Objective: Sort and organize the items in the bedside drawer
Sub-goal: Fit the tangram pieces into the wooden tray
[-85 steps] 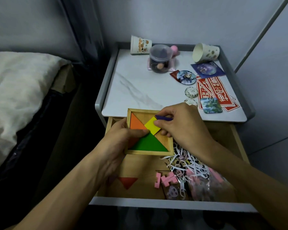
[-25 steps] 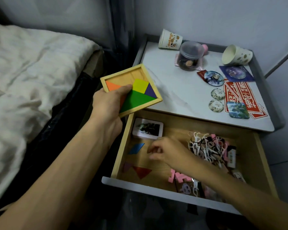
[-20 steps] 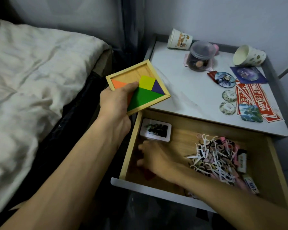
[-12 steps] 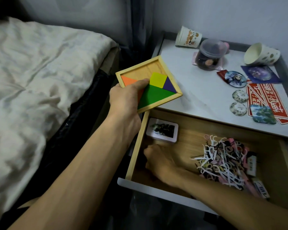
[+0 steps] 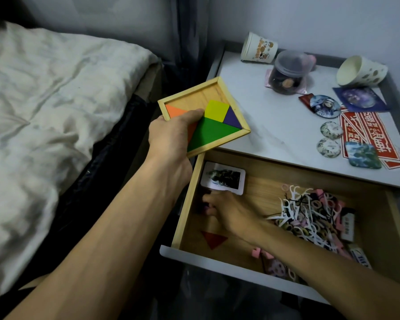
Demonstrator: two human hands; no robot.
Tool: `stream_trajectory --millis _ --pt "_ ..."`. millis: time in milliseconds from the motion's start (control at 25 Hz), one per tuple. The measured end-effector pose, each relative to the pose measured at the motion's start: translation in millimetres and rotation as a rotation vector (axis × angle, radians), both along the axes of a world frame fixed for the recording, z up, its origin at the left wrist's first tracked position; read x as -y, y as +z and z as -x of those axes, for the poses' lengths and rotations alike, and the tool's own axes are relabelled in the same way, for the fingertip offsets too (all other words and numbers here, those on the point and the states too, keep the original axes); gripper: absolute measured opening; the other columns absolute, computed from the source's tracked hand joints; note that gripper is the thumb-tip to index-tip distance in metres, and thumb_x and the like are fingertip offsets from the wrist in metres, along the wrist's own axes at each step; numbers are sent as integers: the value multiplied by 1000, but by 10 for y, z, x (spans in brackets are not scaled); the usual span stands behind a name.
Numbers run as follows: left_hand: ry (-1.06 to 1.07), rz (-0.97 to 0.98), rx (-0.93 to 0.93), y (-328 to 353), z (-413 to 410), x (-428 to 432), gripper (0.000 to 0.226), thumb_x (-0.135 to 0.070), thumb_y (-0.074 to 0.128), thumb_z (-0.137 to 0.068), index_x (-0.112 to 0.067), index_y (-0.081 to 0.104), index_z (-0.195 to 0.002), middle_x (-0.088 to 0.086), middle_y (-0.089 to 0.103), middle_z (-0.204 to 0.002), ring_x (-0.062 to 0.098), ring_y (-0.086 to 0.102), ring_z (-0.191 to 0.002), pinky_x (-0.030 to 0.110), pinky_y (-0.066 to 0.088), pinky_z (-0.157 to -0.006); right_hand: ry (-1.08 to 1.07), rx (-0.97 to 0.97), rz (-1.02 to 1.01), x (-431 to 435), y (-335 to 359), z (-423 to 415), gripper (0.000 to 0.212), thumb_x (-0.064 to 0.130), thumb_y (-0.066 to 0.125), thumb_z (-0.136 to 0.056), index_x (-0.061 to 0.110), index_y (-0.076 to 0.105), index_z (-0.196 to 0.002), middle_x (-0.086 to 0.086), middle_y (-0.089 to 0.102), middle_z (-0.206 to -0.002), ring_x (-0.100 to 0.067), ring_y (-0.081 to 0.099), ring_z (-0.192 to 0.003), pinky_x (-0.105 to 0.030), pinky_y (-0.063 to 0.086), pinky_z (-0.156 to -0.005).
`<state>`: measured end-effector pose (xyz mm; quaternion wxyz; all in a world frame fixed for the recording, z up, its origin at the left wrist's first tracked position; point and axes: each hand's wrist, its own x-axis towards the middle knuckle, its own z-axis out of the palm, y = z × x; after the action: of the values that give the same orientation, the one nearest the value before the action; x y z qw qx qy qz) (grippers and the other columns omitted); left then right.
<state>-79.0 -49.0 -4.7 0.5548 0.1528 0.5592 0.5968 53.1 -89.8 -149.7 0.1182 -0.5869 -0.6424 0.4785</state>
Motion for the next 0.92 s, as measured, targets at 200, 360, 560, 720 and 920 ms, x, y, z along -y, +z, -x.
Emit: stream_trajectory --millis 200,360,560,720,920 --pt "5 15 -10 -16 4 -7 39 -8 78 -77 -7 65 -114 9 74 -92 15 72 -65 24 52 -47 114 47 -70 -24 -34 7 25 31 50 -98 13 66 -101 -7 67 -99 -18 65 -89 -34 46 -76" --pt "-8 21 -35 -33 1 -11 39 -10 78 -77 -8 66 -114 8 75 -95 17 72 -72 24 53 -49 113 81 -79 -75 -89 -7 19 26 50 -97 11 61 -95 -4 67 -91 -14 67 -82 -32 48 -71" --pt "-12 19 -39 -27 9 -12 38 -10 79 -76 -8 66 -112 7 74 -91 16 72 -69 24 53 -49 214 112 -219 -45 -111 -115 15 18 55 -95 12 69 -93 2 67 -85 3 62 -75 -12 42 -67" --pt "-23 31 -59 -27 -14 -6 37 -10 80 -75 -9 67 -110 6 74 -89 16 71 -69 25 56 -53 262 180 -320 -135 -77 -330 28 38 61 -91 16 71 -105 -1 69 -89 -2 66 -84 -26 54 -84" --pt "-34 53 -44 -49 -14 -6 35 -9 79 -75 -8 69 -109 8 75 -91 18 73 -73 27 56 -52 611 550 -517 -111 5 -384 38 19 43 -102 23 45 -141 -2 60 -124 -20 60 -110 -32 50 -88"
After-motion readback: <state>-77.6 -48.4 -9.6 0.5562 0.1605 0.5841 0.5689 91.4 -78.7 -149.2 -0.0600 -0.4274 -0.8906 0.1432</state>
